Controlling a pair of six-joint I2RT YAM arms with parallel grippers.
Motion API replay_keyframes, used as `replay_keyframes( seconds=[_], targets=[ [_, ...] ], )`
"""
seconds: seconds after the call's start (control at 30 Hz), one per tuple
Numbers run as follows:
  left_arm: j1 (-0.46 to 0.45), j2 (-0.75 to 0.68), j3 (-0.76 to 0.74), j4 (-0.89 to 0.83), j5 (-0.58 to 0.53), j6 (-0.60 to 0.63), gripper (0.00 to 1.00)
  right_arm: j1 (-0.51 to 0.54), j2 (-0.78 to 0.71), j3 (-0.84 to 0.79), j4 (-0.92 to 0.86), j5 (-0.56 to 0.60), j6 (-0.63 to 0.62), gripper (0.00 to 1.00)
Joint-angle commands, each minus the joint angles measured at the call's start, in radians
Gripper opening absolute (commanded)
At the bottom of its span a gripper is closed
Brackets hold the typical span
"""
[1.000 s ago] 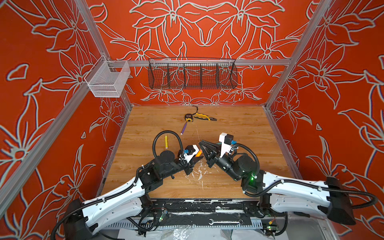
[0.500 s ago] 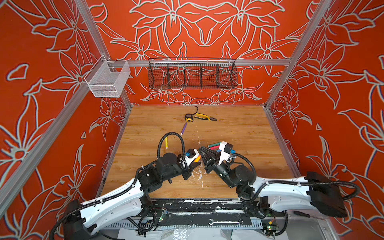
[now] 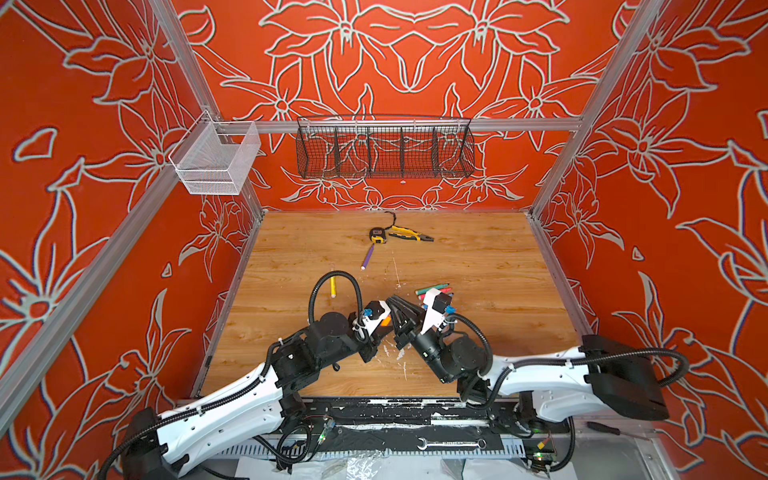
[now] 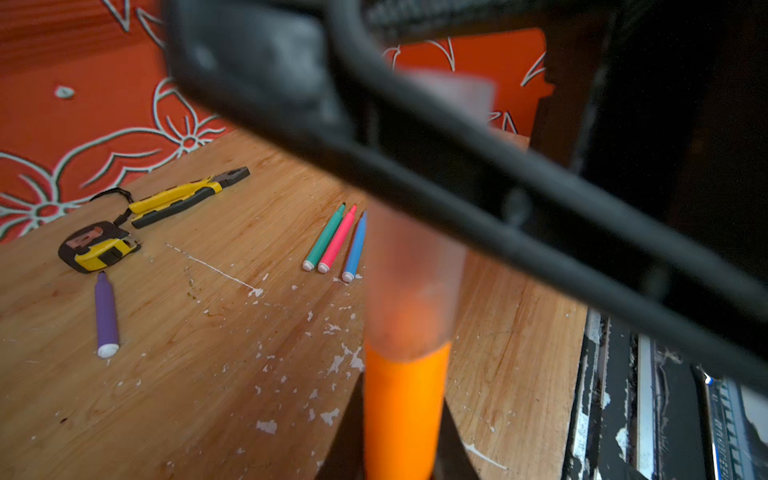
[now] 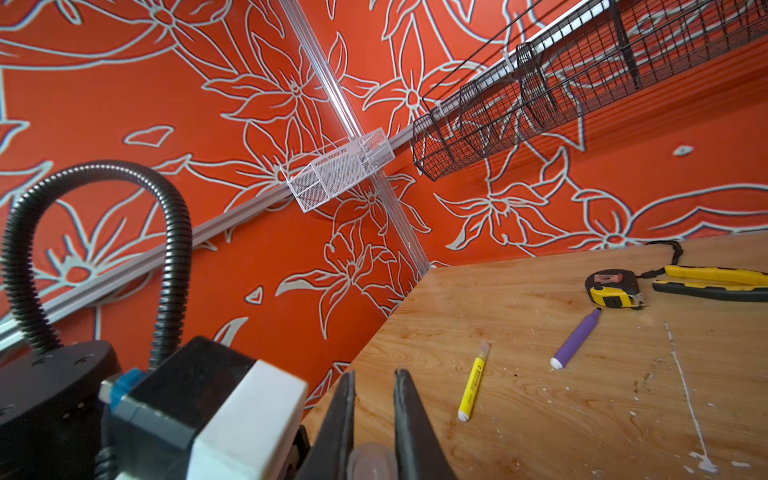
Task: Insert the pens into the pen caps
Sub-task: 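Open the right gripper off the cap and draw it back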
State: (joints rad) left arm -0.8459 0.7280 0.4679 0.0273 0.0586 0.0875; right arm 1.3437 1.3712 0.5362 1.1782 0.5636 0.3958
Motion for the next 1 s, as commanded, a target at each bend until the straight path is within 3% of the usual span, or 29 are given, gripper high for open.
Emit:
replay_keyframes(
  seconds=[0.0,0.2,0.4,0.47,0.63,0.77,0.8,0.93,0.97],
  targets=[
    [0.082,-0.070,0.087,0.444,-0.162,-0.122,0.00,0.124,0.040,-0.082,-0.243,-0.230,0.014,0.00],
    [0.158,-0.136,0.071,0.419,-0.089,-0.212,0.00,0.132,-0.003,-0.137,-0.173,-0.270,-0.016,0.00],
    [0.185,-0.111,0.067,0.442,-0.059,-0.255,0.00,0.143,0.039,-0.196,0.062,-0.399,-0.053,0.00],
    [0.213,-0.097,0.062,0.459,-0.025,-0.286,0.00,0.145,0.025,-0.201,0.052,-0.415,-0.062,0.00],
    [0.270,-0.081,0.050,0.489,0.031,-0.346,0.00,0.151,0.017,-0.196,0.040,-0.400,-0.071,0.00],
    [0.272,-0.082,0.051,0.482,0.014,-0.316,0.00,0.152,0.001,-0.200,0.012,-0.303,-0.066,0.00],
    [0.272,-0.082,0.049,0.481,0.019,-0.308,0.00,0.152,-0.015,-0.198,-0.009,-0.280,-0.064,0.02],
    [0.272,-0.048,0.064,0.476,0.038,-0.269,0.00,0.150,-0.182,-0.148,-0.278,-0.080,-0.066,0.39],
    [0.272,-0.032,0.071,0.470,0.045,-0.260,0.00,0.147,-0.231,-0.117,-0.389,-0.019,-0.068,0.44]
  ],
)
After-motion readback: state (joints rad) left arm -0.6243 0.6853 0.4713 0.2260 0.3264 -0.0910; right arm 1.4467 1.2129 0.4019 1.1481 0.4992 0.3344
